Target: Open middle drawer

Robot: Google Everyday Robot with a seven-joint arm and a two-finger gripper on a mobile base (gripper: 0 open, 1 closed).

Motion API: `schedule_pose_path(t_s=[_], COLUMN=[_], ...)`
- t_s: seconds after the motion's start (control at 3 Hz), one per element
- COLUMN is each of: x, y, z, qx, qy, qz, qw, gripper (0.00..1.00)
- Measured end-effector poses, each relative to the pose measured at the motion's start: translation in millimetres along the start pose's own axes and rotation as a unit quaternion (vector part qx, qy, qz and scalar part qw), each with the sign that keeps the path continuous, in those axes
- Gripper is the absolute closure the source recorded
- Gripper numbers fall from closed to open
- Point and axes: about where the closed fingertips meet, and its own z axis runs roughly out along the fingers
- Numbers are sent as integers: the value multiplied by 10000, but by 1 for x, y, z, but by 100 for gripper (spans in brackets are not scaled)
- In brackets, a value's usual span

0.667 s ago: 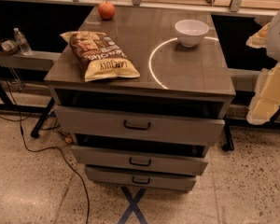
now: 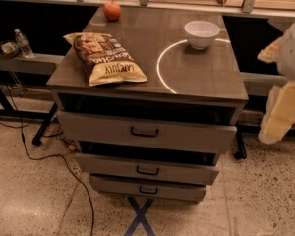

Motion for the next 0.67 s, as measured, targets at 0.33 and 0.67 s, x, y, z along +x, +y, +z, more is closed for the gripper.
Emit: schedule_pose_path(t_s=[0.33, 0.67], x=[21, 41], y=[48, 95], z=[62, 126], qx=[-205, -620], qy=[-67, -105], qz=[-83, -46], qw=[9997, 9980], gripper=[0, 0])
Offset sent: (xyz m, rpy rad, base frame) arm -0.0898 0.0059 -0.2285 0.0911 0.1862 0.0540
